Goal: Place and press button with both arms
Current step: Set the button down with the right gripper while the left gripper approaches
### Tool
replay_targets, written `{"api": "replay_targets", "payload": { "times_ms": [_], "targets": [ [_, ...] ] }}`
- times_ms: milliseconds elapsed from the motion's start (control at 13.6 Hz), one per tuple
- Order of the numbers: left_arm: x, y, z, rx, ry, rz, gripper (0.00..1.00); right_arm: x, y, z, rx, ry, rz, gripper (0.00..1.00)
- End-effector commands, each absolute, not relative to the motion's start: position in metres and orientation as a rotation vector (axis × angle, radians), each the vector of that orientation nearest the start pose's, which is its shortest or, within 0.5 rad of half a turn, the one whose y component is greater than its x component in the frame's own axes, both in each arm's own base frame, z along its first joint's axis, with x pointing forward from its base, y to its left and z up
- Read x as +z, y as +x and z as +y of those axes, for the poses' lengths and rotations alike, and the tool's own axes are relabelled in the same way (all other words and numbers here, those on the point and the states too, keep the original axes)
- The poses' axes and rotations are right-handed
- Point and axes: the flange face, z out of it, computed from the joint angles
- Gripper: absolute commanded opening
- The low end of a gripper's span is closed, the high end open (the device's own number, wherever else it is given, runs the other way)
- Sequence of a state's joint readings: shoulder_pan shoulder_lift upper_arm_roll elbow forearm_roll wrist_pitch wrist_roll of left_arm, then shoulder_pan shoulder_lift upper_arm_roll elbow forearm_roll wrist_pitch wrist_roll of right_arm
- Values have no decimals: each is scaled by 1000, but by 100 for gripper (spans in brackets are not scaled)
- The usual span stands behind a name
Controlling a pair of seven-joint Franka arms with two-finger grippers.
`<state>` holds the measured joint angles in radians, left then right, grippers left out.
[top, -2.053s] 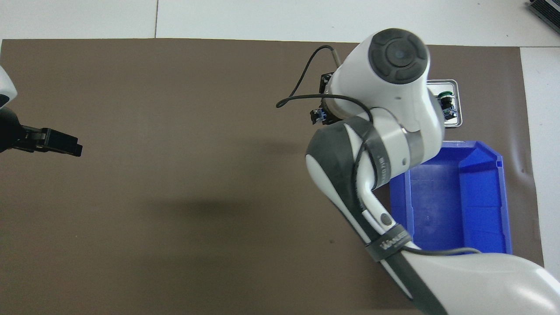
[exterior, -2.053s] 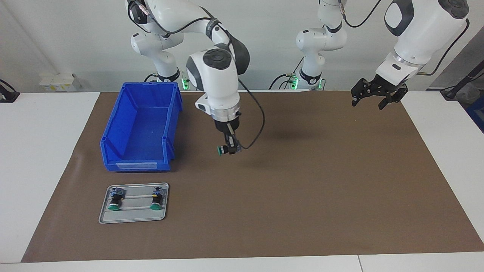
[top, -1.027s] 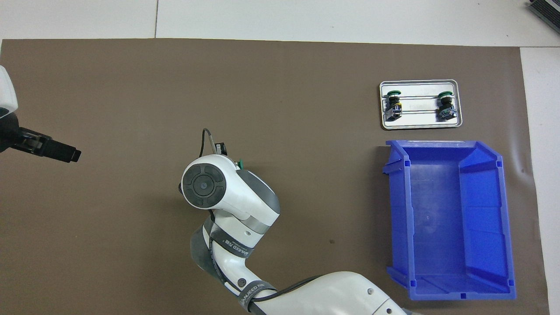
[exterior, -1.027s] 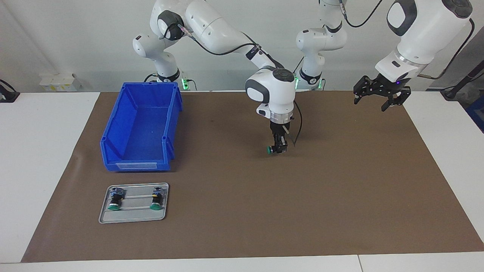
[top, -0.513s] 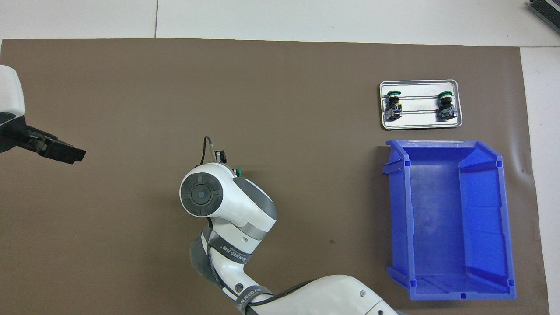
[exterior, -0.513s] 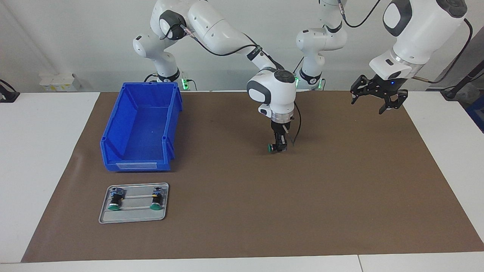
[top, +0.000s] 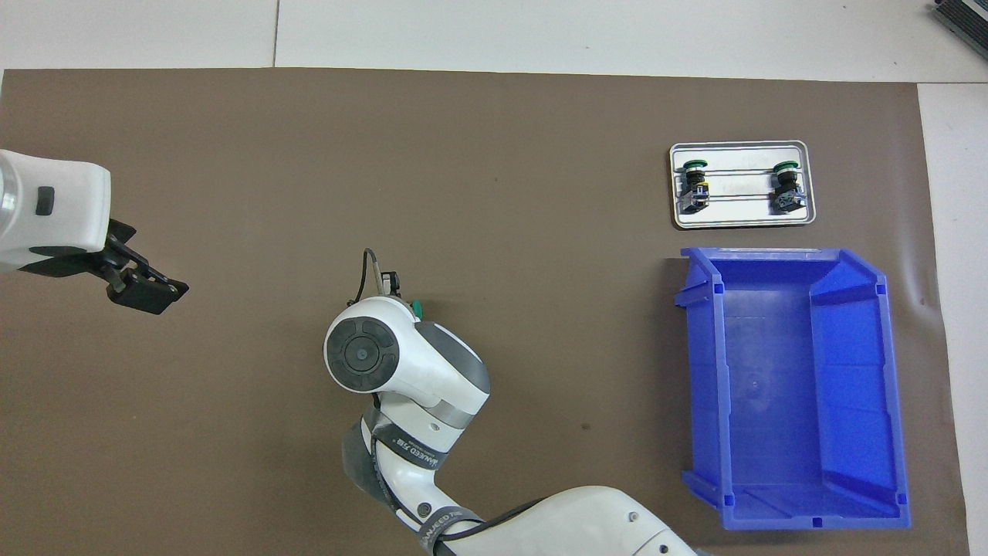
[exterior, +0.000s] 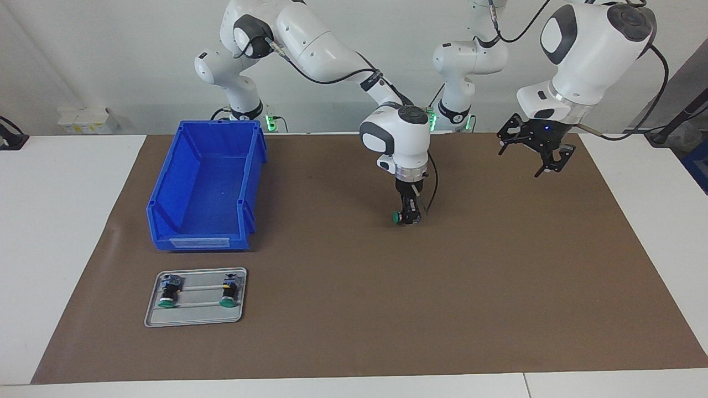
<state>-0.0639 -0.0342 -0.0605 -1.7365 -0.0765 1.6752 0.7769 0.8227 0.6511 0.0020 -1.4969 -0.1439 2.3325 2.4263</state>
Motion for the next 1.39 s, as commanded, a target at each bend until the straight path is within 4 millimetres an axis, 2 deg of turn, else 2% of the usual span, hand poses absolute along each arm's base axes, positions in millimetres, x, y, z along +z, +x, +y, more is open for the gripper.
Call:
{"api": "replay_targets", "payload": {
  "times_ms": [0, 147, 220, 293, 440, 587, 1027, 1173, 1320],
  "targets": [
    [569, 530, -81, -28, -2766, 1643, 100, 322, 495, 525, -243, -2201, 2003, 100],
    [561, 521, -87, -17, -2679, 1787, 100, 355, 499, 510, -263, -2268, 1930, 100],
    [557, 520, -87, -39, -2638, 1836, 100, 376, 504, 493, -271, -2301, 1893, 100],
    [552, 518, -93, -48, -2613, 1866, 100, 399, 514, 464, -279, -2319, 1862, 100],
    [541, 516, -112, -57, -2579, 1907, 100, 424, 516, 426, -295, -2408, 1756, 100],
    [531, 515, -143, -77, -2531, 1961, 100, 438, 527, 385, -318, -2499, 1655, 100],
    [475, 496, -197, -156, -2441, 2038, 100, 467, 589, 257, -379, -2880, 1110, 100],
    [460, 494, -218, -178, -2405, 2075, 100, 482, 601, 203, -336, -2933, 998, 100],
    [440, 493, -234, -197, -2373, 2104, 100, 502, 605, 140, -265, -2988, 838, 100]
  ]
}}
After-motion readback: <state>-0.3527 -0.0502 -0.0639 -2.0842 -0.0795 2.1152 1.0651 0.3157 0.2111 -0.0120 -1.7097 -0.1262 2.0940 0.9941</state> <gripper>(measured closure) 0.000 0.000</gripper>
